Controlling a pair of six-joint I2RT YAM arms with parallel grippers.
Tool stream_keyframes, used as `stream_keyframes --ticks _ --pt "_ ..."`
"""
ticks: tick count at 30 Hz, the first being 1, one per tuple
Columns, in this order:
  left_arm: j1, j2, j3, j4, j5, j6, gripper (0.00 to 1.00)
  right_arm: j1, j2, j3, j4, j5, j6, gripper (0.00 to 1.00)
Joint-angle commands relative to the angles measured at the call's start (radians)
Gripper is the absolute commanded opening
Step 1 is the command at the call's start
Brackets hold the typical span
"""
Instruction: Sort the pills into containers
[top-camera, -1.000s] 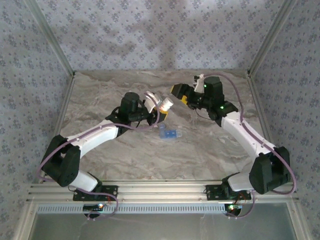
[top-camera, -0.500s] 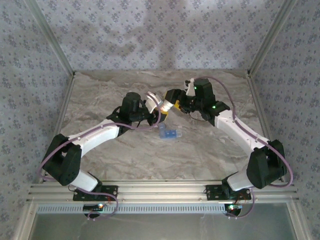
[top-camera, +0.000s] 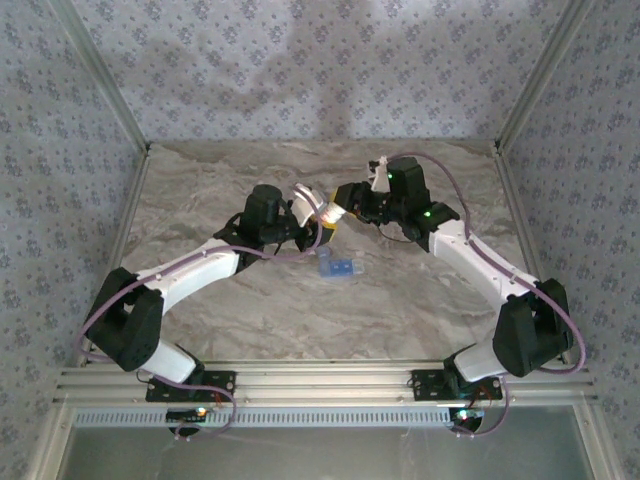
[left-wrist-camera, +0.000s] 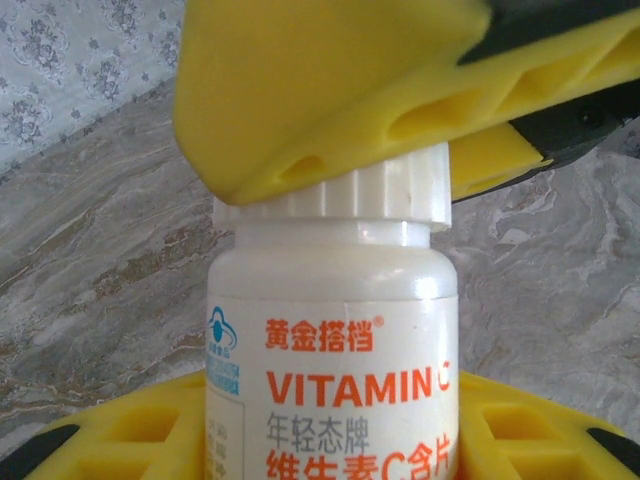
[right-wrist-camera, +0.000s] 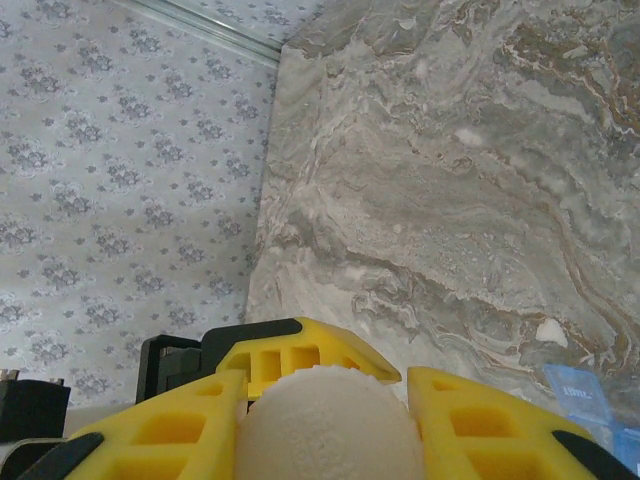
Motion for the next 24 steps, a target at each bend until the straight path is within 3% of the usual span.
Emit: stream_keyframes --ticks 1,8,13,17,18,21,24 --pt "0.003 -0.02 0.018 0.054 0.04 -0.026 0.0 -0.009 -0.013 0.015 0.036 -0.046 -0.117 0.31" --pt "0.051 -0.053 -0.014 0.128 0.197 -0.145 0.0 -0.061 -0.077 -0.05 0.133 -0.164 -0.414 0.31" --pt "0.059 -0.053 -0.022 0.137 0.242 -0.164 0.0 -0.097 -0.055 -0.041 0.151 -0.27 -0.414 0.3" --pt "0.058 -0.045 -0.014 0.14 0.24 -0.172 0.0 -0.09 -0.048 -0.033 0.162 -0.278 -0.386 0.31" --pt "0.059 -0.044 -0.012 0.138 0.236 -0.171 0.0 -0.088 -0.049 -0.032 0.165 -0.275 -0.366 0.37" --pt "0.058 -0.044 -0.004 0.127 0.208 -0.16 0.0 -0.088 -0.053 -0.015 0.134 -0.239 -0.313 0.74" --pt "0.058 -0.042 0.004 0.087 0.167 -0.121 0.0 -0.111 -0.064 0.001 0.105 -0.211 -0.241 0.84"
